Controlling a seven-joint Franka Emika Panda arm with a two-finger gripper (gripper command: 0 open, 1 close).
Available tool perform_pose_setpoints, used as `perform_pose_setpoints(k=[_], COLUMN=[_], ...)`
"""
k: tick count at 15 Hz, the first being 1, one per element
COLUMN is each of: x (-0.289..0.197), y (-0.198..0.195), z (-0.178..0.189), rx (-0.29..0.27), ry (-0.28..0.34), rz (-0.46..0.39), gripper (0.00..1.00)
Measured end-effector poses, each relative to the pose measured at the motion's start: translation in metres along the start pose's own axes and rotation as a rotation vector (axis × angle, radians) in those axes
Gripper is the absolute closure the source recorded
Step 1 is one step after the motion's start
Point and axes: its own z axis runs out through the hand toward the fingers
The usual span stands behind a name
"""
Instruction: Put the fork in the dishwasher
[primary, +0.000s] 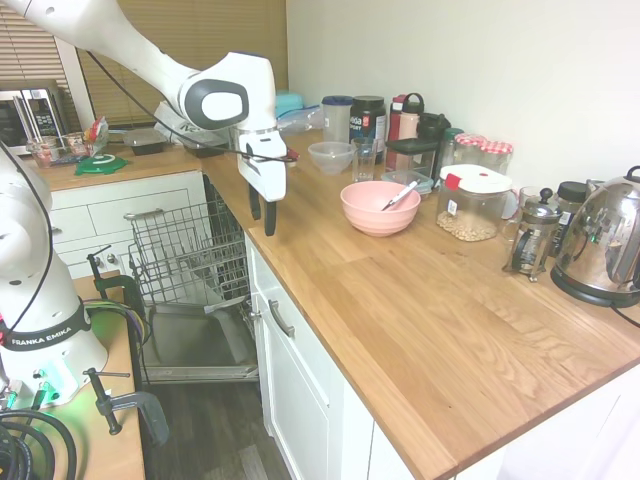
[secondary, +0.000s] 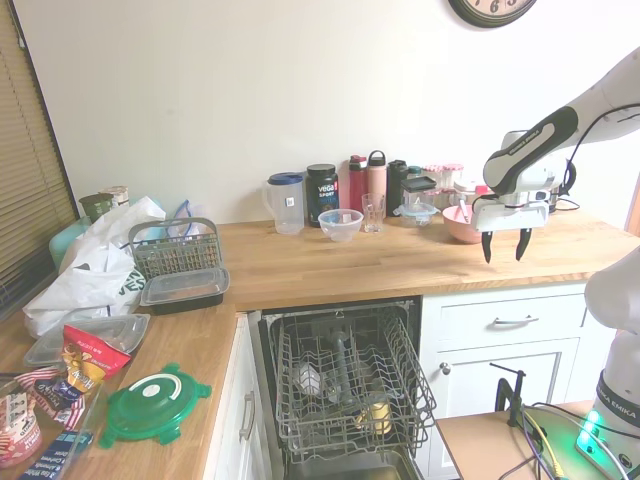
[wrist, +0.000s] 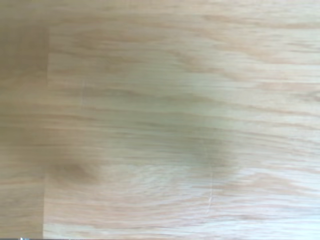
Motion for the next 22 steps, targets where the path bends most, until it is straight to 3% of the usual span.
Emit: perform_pose_setpoints(k=[5, 9, 13, 16, 22], x=[-0.004, -0.012, -0.007, 0.025, 0.127], y=[-0.001, 0.015, 0.014, -0.014, -0.089], z=[-0.017, -0.087, -0.139, -0.159, -0.16], rx=[0.03, 0.115, 0.173, 0.198, 0.196], ry=[0.023, 0.111, 0.16, 0.163, 0.136], rz=[0.013, 0.058, 0.093, 0.111, 0.181], gripper=[0.0, 0.0, 0.0, 0.0, 0.0])
